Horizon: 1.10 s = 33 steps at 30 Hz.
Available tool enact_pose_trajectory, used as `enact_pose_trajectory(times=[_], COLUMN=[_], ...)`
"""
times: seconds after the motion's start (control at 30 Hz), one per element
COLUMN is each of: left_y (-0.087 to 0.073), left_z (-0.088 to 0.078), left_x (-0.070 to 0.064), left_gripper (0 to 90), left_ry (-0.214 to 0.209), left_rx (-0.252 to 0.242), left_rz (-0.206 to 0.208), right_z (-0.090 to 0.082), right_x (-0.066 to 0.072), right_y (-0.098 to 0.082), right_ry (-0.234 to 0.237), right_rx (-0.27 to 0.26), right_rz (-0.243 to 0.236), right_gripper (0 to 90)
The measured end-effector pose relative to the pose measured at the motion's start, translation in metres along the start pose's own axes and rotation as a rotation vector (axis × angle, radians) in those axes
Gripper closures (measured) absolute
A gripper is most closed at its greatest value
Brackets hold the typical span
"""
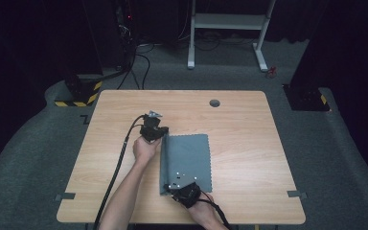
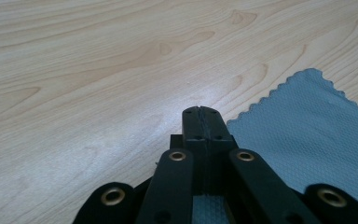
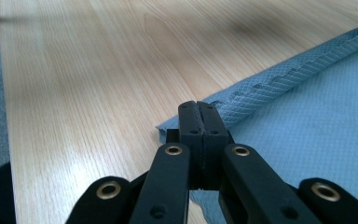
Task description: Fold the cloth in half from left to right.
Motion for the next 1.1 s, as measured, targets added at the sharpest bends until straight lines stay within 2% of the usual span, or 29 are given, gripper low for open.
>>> enact_pose_trajectory(times=[0.23, 0.47, 0.7, 0.83, 0.9, 0.93, 1.1], left_y=[0.001, 0.005, 0.013, 0.014, 0.014, 0.015, 0.018], left_z=[0.007, 0.011, 0.024, 0.030, 0.032, 0.032, 0.037], left_x=[-0.006, -0.011, -0.026, -0.029, -0.031, -0.031, -0.036], left_gripper=[90.0, 90.0, 90.0, 90.0, 90.0, 90.0, 90.0], left_ry=[-0.007, -0.002, -0.015, -0.012, -0.015, -0.009, -0.019], left_rx=[0.004, 0.014, 0.035, 0.046, 0.047, 0.050, 0.046], left_rz=[-0.001, 0.021, 0.049, 0.062, 0.052, 0.061, 0.060], right_z=[-0.005, -0.010, -0.016, -0.020, -0.021, -0.022, -0.029], right_x=[-0.007, -0.013, -0.022, -0.027, -0.029, -0.030, -0.038], right_y=[-0.007, -0.014, -0.025, -0.030, -0.034, -0.036, -0.042], right_ry=[-0.006, -0.015, -0.026, -0.032, -0.037, -0.039, -0.058], right_rx=[-0.002, -0.003, -0.001, -0.002, -0.002, -0.002, -0.002], right_rz=[0.028, 0.041, 0.079, 0.091, 0.097, 0.100, 0.121], right_gripper=[90.0, 90.0, 90.0, 90.0, 90.0, 90.0, 90.0])
Point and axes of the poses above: each handheld gripper's, and its own axes: z roughly forward along the jaws, y roughly out of its top, x roughly to its left, the point moved 9 cm from there along z, roughly forward along the jaws, and after that the axes turned 15 degrees about -y, right-handed, at the moved point
